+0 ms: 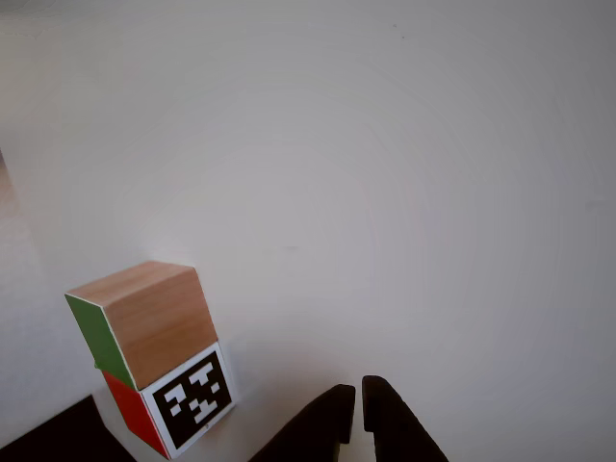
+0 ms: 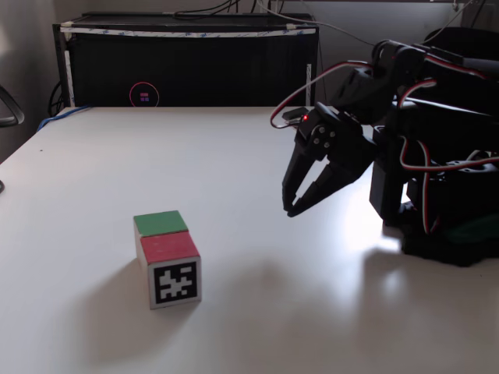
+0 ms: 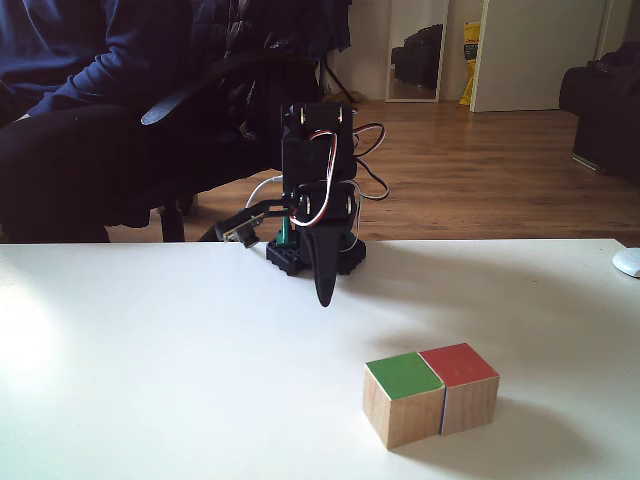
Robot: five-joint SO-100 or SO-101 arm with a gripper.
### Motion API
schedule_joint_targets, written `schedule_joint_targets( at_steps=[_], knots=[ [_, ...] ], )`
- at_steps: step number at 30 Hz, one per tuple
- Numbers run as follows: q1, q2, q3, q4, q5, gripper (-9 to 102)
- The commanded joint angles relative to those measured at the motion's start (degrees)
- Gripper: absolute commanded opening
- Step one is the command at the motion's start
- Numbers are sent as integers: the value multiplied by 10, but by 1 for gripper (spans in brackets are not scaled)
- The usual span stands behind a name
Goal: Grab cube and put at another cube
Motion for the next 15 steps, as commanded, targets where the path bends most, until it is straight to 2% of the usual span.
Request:
schedule_joint_targets(
  at_steps=[1, 15],
  knots=[
    [20, 3, -3, -9, 26, 0],
    [18, 3, -3, -9, 19, 0]
  ],
)
